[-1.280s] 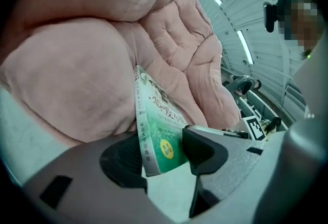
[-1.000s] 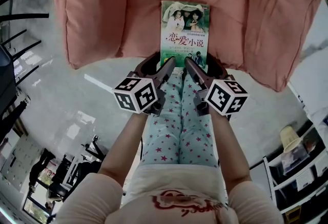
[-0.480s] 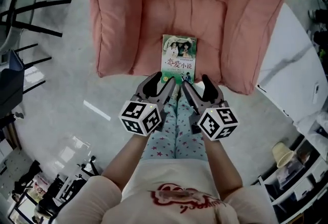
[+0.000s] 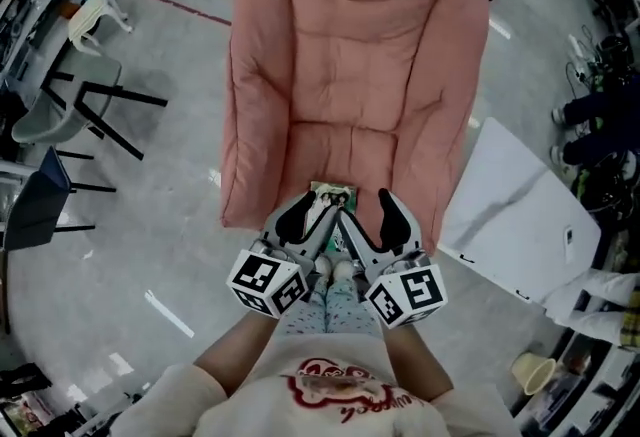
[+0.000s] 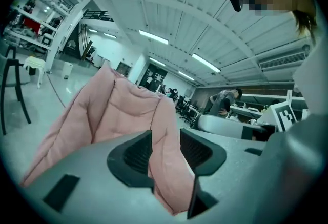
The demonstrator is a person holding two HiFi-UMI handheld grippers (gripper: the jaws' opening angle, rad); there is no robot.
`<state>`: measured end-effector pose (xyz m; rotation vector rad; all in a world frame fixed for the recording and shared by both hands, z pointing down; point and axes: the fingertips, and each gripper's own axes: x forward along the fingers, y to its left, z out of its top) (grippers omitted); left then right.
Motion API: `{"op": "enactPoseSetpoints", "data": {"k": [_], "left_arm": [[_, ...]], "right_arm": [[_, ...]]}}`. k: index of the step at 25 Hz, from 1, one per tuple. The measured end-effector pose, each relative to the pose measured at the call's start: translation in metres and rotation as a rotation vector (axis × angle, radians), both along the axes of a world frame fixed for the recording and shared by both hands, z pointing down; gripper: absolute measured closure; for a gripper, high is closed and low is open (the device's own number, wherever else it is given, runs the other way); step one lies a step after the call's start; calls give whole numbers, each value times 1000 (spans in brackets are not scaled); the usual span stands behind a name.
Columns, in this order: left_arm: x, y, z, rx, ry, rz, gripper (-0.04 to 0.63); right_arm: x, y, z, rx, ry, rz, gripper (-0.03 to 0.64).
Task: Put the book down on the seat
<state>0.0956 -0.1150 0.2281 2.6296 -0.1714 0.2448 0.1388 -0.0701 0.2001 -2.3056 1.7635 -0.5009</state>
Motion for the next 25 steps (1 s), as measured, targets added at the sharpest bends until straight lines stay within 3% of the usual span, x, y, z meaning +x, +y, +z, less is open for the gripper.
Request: {"op": "enactPoseSetpoints", "data": {"k": [3, 6, 8, 9, 11, 12, 21, 25], "left_arm": [[-3, 1, -38, -15, 59, -6, 440], [-7, 4, -72, 8, 119, -2, 491], [-7, 4, -90, 40, 148, 6, 511], [-8, 5, -99, 55, 160, 10, 529], [-13, 9, -114, 79, 180, 18, 537], [-16, 13, -121, 92, 188, 24, 538], [-30, 46, -165, 167, 281, 128, 592], [-39, 57, -161, 156, 289, 162, 592]], "right_arm": [[-6, -2, -30, 36, 20, -2, 296], [-20, 0, -61, 80, 75, -16, 373], [-25, 0, -81, 114, 113, -24, 376], [-26, 0, -89, 128, 128, -18, 402], [-29, 3, -104, 149, 160, 4, 534], [-32, 5, -112, 159, 174, 7, 563], [-61, 18, -153, 236, 238, -13, 614], [-71, 30, -150, 251, 241, -1, 615]]}}
